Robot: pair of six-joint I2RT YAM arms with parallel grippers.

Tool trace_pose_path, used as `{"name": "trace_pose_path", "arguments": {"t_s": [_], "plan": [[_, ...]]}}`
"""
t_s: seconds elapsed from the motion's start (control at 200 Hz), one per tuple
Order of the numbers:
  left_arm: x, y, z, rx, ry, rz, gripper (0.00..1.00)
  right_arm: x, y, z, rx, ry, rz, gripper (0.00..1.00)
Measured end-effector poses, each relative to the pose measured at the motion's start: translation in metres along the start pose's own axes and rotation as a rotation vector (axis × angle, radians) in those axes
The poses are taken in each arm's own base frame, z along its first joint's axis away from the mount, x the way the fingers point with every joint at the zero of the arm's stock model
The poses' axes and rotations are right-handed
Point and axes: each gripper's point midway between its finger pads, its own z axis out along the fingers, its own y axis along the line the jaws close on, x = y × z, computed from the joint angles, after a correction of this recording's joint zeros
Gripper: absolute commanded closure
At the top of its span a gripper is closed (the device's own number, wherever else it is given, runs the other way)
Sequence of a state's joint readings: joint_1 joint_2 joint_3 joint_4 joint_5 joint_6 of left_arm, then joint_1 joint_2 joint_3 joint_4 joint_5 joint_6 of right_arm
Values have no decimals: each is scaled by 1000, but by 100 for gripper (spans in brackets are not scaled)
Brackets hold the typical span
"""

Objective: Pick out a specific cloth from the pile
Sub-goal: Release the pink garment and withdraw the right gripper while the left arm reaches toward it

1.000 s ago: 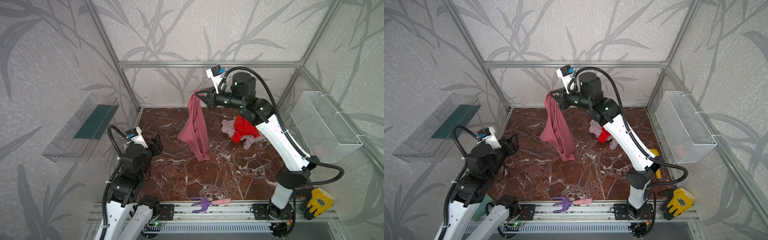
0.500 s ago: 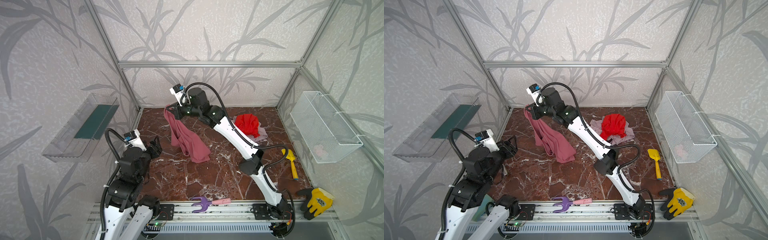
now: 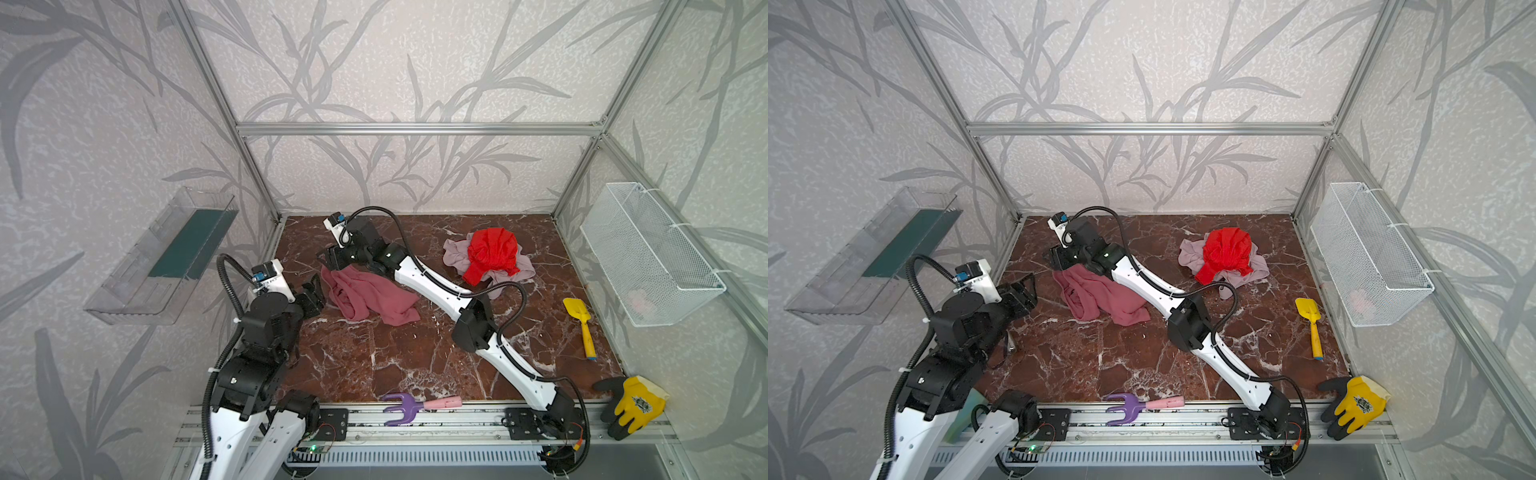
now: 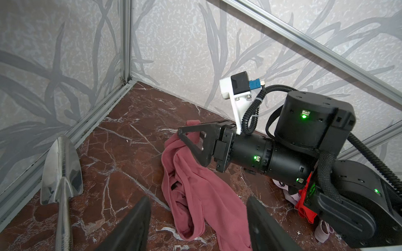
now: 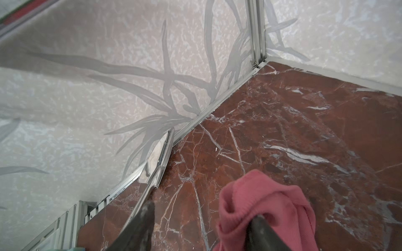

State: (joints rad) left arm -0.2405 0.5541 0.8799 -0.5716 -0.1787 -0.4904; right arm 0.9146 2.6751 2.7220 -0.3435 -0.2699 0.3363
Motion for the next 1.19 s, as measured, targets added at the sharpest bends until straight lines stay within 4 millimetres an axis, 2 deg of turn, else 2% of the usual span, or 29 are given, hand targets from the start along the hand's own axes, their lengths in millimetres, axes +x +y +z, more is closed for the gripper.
{"name": "trace_pose_path", "arguments": {"t_s": [0.17, 0.26, 0.33, 0.495, 0.62, 0.69, 0.785, 0.915, 1.005, 1.105, 1.195], "plan": [[12, -9, 12, 29, 69, 11, 32, 14, 2, -16, 35, 57, -35, 31], [19, -13, 18, 47, 106, 15, 32, 4, 6, -29, 38, 28, -56, 27], [22, -17, 20, 65, 126, 16, 32, 2, 8, -48, 47, 38, -54, 26], [24, -20, 21, 82, 138, 14, 32, -44, 14, -76, 42, -44, -56, 25], [24, -18, 18, 75, 134, 15, 32, -74, 14, -79, 47, -85, -62, 25], [24, -15, 15, 64, 131, 16, 31, -79, 11, -74, 48, -97, -57, 25], [22, -10, 8, 43, 128, 20, 30, -62, -1, -58, 59, -59, -27, 25], [12, -13, -1, 55, 108, 25, 30, -14, -25, -36, 99, 59, 26, 27], [13, -16, 1, 66, 122, 40, 31, 15, -40, -31, 128, 131, 57, 27], [23, -22, 11, 90, 173, 49, 32, 46, -54, -43, 164, 203, 96, 28], [38, -30, 23, 128, 229, 48, 33, 58, -68, -73, 195, 206, 140, 28]]}}
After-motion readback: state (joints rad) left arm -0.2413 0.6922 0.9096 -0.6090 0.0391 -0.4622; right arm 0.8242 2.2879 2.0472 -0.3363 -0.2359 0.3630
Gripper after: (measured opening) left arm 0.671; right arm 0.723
